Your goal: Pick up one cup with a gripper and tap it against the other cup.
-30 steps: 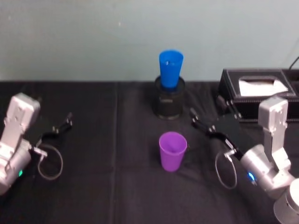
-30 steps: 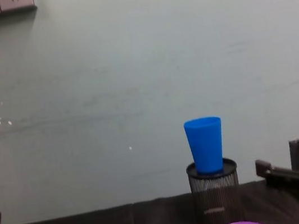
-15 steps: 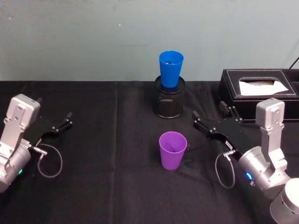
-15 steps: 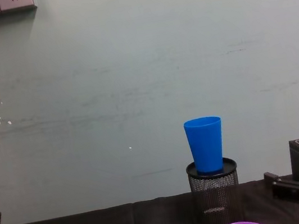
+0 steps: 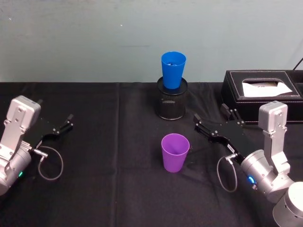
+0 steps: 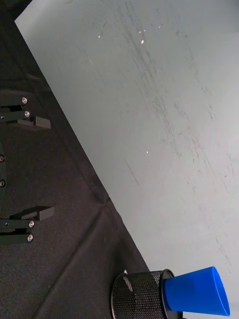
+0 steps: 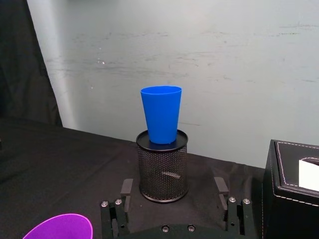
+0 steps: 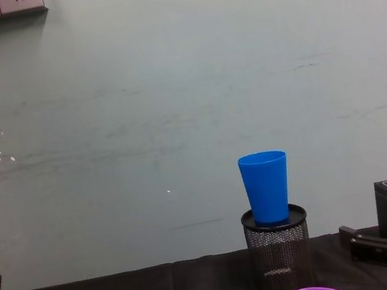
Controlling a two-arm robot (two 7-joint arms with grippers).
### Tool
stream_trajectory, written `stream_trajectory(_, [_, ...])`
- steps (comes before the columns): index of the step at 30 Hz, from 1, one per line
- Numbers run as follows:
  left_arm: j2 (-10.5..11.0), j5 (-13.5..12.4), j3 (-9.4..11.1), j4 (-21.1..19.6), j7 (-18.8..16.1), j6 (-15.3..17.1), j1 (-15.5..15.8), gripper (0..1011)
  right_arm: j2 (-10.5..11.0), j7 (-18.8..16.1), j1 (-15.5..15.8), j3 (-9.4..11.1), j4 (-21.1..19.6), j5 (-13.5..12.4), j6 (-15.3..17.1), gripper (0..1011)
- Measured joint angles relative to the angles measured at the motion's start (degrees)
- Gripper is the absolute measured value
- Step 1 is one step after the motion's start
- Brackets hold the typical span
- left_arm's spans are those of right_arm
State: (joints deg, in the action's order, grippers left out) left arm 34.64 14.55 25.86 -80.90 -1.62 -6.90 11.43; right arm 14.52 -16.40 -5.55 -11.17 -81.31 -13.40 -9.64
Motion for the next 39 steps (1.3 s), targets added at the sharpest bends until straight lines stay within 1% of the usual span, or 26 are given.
stream_trajectory(39, [0.0, 0.0, 0.0, 0.0, 0.0, 0.0, 0.0, 1000, 0.09, 0.04, -0.07, -0.14, -0.02, -0.03, 0.06, 1002])
